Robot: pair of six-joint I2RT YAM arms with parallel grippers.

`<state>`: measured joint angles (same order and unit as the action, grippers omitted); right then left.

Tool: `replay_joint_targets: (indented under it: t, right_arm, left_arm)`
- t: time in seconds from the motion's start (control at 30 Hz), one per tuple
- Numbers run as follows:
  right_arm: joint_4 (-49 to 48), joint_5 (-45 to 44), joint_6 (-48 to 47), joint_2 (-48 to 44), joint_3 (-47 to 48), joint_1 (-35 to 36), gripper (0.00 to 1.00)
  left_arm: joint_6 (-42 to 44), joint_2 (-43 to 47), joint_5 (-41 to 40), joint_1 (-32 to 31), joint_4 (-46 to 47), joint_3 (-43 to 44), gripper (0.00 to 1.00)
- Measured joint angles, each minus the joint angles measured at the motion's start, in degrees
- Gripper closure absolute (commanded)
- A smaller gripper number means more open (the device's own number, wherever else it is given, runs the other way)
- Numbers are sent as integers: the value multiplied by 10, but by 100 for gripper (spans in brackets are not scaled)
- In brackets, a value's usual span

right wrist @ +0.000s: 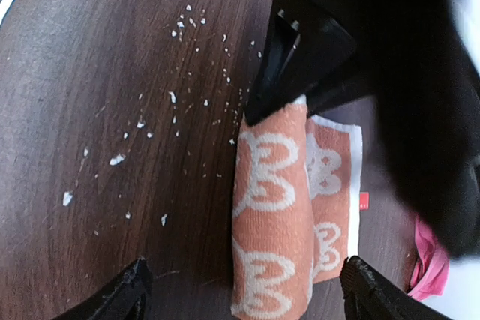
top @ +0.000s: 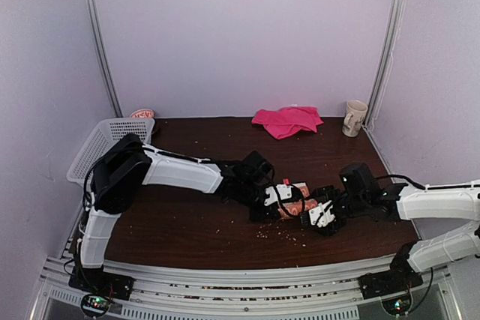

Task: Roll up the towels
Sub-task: Roll the towel at the center of the board.

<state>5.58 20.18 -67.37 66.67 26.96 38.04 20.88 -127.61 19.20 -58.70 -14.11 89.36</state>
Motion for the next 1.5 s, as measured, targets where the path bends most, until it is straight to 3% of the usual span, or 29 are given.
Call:
replay_joint_targets:
  t: [0.3, 0.57, 0.77, 0.97, 1.13, 1.23, 1.33, 1.5]
  right_arm:
    - [-173, -121, 15, 94, -28, 96, 31]
    - [-228, -209, 36, 152, -20, 105, 34]
    - [-247, -240, 33, 155, -21, 105, 47]
    - [-242, -250, 31, 176, -20, 105, 63]
    - [-235, -253, 29, 181, -12, 105, 89]
    - [-228, -254, 35, 185, -4, 105, 100]
    - [-207, -251, 40, 188, 9, 104, 100]
    - [-164, -229, 49, 188, 30, 92, 100]
  left_arm:
    - [-19, -32, 63, 22, -36, 51, 100]
    - [-23, -52, 115, 40, -53, 76, 100]
    - [-25, -57, 130, 45, -60, 83, 100]
    - [-26, -64, 140, 48, -74, 96, 100]
    - [-28, -67, 150, 51, -75, 98, 100]
    - [-29, -67, 153, 52, -74, 98, 83]
    - [-31, -67, 150, 52, -75, 97, 74]
    - [-38, -46, 139, 54, -52, 58, 36]
